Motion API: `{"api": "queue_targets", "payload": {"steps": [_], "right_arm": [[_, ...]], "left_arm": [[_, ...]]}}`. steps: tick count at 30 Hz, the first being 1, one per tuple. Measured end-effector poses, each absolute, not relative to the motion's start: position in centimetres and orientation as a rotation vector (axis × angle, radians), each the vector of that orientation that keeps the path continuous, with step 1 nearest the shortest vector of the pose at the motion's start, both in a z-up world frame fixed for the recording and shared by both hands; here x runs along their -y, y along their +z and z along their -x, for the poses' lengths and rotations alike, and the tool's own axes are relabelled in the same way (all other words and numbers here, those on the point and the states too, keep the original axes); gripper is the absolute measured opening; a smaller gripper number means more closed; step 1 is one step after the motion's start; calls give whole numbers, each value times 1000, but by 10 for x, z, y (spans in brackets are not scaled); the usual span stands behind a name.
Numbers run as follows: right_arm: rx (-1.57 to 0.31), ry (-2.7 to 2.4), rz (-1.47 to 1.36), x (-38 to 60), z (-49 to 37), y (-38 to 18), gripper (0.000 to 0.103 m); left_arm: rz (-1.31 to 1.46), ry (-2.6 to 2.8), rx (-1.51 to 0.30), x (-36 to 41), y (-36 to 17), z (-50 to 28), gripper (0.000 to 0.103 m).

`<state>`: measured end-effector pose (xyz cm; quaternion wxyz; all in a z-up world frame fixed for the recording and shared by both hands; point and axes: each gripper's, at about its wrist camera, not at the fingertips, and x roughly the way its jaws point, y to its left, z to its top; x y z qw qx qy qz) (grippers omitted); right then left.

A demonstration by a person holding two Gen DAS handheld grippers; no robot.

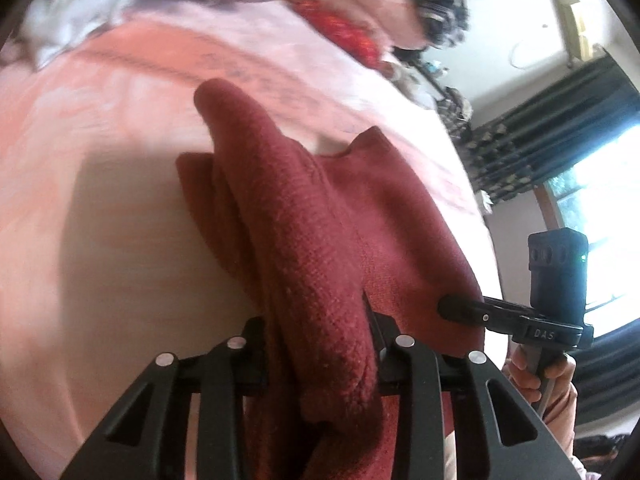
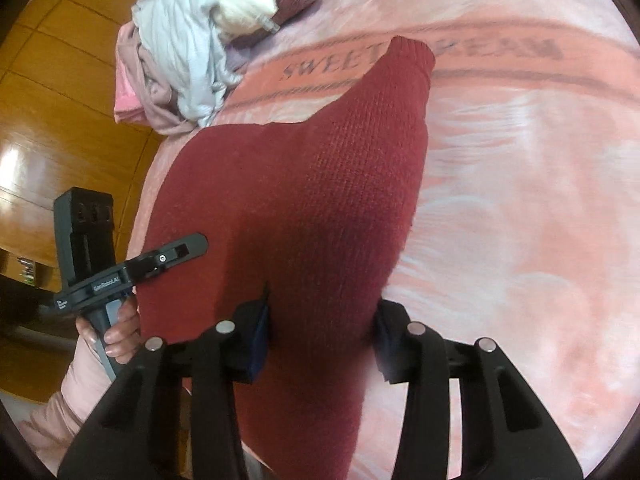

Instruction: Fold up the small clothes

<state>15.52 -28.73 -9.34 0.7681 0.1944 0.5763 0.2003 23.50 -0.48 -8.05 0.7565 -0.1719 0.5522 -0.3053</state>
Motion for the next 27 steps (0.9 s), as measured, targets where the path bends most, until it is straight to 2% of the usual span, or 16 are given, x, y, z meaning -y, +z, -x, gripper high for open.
{"api": "queue_targets", "payload": {"steps": [4, 8, 11, 15, 19, 20, 23, 27], "right_arm": [[-1236, 379, -447, 336, -130, -101, 41], [-1276, 323, -516, 371, -115, -142, 42], [-1262, 328, -540, 377, -108, -166, 46], [-1237, 324, -528, 376, -103, -166, 51], [-1218, 318, -509, 378, -87, -151, 65], [-1215, 324, -510, 379, -80, -149, 68], [-1220, 338, -521, 382, -55, -149, 69], [-1255, 353, -523, 383, -23, -160, 69]], "left_arm": [[349, -717, -1210, 60, -84, -223, 34], [310, -703, -1280, 97, -115, -221, 35], [279, -663, -1283, 104, -138, -214, 42], [282, -637, -1269, 100, -140, -211, 50], [219, -579, -1250, 107, -124, -202, 57], [197, -566, -1240, 108, -120, -196, 64], [123, -550, -1218, 104, -111, -172, 80], [86, -521, -1195, 91, -111, -140, 81]]}}
